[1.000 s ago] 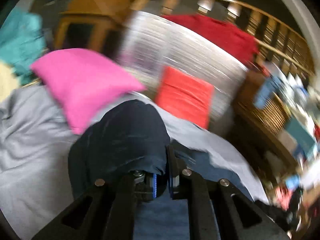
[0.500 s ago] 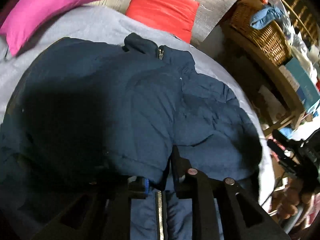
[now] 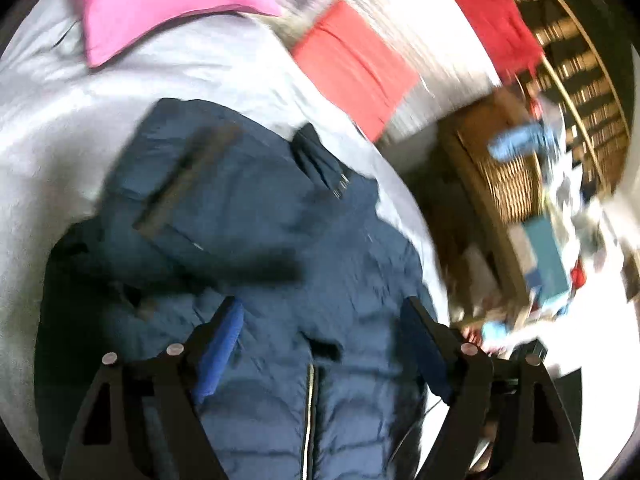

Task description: Fold large clothes

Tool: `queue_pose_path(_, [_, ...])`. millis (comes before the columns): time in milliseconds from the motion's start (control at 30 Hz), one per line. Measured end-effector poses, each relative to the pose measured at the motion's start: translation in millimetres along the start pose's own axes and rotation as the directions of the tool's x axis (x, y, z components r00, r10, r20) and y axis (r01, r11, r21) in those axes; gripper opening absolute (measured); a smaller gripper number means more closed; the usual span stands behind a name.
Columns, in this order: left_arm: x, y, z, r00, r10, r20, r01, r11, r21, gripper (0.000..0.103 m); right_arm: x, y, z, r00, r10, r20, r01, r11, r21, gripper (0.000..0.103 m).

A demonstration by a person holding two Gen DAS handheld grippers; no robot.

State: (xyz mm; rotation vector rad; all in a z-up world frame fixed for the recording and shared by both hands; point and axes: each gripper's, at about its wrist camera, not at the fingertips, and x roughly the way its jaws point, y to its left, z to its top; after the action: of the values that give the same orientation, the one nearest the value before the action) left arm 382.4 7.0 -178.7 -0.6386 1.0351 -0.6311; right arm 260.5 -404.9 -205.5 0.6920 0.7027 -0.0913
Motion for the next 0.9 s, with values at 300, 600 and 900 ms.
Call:
queue_pose_path(300, [32,35,13,0.997,-0.067,0.042,0.075,0.975,-0.211,0.073,8,-1,-1,1.000,-0.012,-0.010,0.012,1.000,-0.001,0.043])
queue_pose_path(600, [48,31,13,1.000,0.021,0.022,-0.017,0.982,-0.187,0.013,3,-3,0,1.000,-0.010,-0.001,0.010,1.000,0.005,0.043])
queue_pose_path(900, [34,37,14,0.994,0.103,0.035,-0.091,0.962,-0.256,0.064,1,-14,2,1.000,-0.013,0.001,0.013,0.999,0.037,0.043])
